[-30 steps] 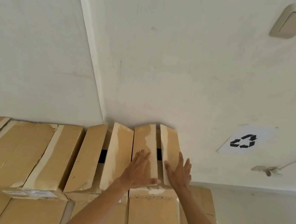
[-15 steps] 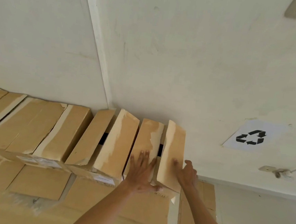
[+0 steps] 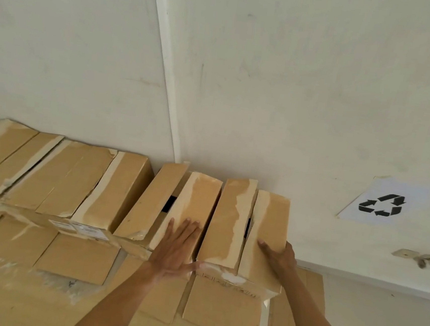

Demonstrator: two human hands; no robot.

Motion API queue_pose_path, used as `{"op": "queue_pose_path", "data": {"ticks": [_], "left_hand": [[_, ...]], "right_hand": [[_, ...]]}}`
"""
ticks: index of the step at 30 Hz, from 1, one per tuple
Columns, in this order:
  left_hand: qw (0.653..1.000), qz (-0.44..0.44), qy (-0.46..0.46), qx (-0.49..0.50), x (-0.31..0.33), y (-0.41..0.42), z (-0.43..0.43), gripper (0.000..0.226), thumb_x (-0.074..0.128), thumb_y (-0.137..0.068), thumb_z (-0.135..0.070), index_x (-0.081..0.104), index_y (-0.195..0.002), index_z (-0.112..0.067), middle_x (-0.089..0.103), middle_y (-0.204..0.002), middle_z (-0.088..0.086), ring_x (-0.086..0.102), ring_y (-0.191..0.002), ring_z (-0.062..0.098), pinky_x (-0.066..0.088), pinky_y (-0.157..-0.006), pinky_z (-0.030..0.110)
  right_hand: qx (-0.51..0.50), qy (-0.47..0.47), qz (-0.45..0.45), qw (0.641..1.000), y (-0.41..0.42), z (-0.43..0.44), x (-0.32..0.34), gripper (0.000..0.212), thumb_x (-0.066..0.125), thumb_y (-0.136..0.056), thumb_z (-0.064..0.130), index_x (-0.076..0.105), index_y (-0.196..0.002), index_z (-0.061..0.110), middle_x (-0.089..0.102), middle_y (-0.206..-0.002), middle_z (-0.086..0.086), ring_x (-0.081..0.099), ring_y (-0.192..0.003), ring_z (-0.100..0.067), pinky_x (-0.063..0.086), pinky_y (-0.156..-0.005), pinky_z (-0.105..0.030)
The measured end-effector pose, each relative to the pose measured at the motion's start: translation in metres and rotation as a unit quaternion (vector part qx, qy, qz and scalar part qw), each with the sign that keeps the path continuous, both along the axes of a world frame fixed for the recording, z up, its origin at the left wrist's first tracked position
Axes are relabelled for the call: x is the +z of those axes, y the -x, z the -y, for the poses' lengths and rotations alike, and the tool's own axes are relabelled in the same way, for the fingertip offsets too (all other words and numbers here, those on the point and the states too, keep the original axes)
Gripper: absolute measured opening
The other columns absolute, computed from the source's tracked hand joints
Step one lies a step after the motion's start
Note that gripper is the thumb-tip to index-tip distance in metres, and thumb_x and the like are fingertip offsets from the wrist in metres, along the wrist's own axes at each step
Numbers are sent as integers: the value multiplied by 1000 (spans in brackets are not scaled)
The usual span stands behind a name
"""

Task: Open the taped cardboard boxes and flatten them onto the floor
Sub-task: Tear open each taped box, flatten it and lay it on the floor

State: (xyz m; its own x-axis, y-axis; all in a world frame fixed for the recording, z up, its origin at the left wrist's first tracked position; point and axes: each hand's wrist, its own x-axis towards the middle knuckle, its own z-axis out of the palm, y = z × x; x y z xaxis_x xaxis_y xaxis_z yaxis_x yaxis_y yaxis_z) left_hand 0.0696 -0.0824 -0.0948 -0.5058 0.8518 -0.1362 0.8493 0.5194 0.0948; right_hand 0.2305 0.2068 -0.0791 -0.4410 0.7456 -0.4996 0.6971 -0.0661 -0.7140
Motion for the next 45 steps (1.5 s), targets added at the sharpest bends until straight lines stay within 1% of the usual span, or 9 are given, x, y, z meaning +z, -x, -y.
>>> {"op": "queue_pose_path", "data": {"ticks": [3,8,13,20,29,32,36,39,45], "left_hand": [[1000,5,13,20,-1,16,-10,99,18,-90,-86,-3,-162,-21,-15,-168,-4,-20,-154,22,-4,-119,67],[999,-2,11,41,1,41,-36,80,11,-98,-73,-9,-161,-29,-23,-166,-9,-26,-152,21,-17,-113,71],[998,-12,-2,56,-6,37,-35,70,13,-101,-62,-4,-161,-31,-19,-167,-10,-22,-153,21,-12,-113,73],[998,-28,-33,49,4,43,-26,70,34,-97,-59,25,-159,-27,15,-168,-2,10,-156,27,13,-117,71],[997,-28,39,53,13,33,-48,71,28,-95,-53,29,-157,-19,18,-167,7,9,-155,34,9,-118,69],[997,36,-44,57,23,7,-67,73,12,-99,-52,28,-157,-12,24,-165,10,15,-155,30,18,-123,55],[933,277,-156,167,45,-37,-90,93,43,-96,-66,6,-160,-10,19,-166,6,25,-151,28,30,-120,47],[830,441,-178,294,52,-51,-105,85,65,-88,-59,28,-150,-14,49,-137,-1,45,-138,29,38,-114,43],[796,422,-260,348,55,-56,-119,66,78,-76,-60,44,-124,-30,55,-111,-12,57,-111,17,45,-91,31]], "right_hand": [[-24,19,-12,999,-2,0,-2,101,87,-66,56,42,-145,10,59,-134,-14,59,-115,-36,53,-97,-53],[-36,27,-16,999,-8,-5,-7,112,88,-55,65,43,-145,15,60,-131,-11,62,-111,-34,55,-94,-56],[-32,37,-23,999,-12,-6,3,102,89,-67,50,37,-149,18,55,-137,-15,60,-110,-34,55,-93,-53],[-17,25,-14,999,-36,-31,22,93,86,-74,45,38,-149,21,54,-138,-17,57,-101,-32,52,-93,-55],[-16,-19,-11,1000,-41,-26,29,93,86,-67,57,45,-144,26,58,-136,-14,61,-113,-36,54,-95,-55],[-11,-22,-3,1000,-40,-18,22,94,84,-67,62,44,-145,27,57,-139,-13,57,-121,-37,50,-99,-58],[-14,-29,3,999,-40,-13,28,91,82,-72,58,43,-146,25,54,-142,-13,50,-129,-40,46,-104,-57],[-8,-34,3,999,-38,-9,36,93,81,-72,61,42,-148,24,54,-144,-13,50,-130,-40,46,-104,-57],[30,-97,28,994,-37,-9,66,83,66,-84,64,40,-151,22,56,-144,-11,50,-130,-38,41,-104,-50]]}}
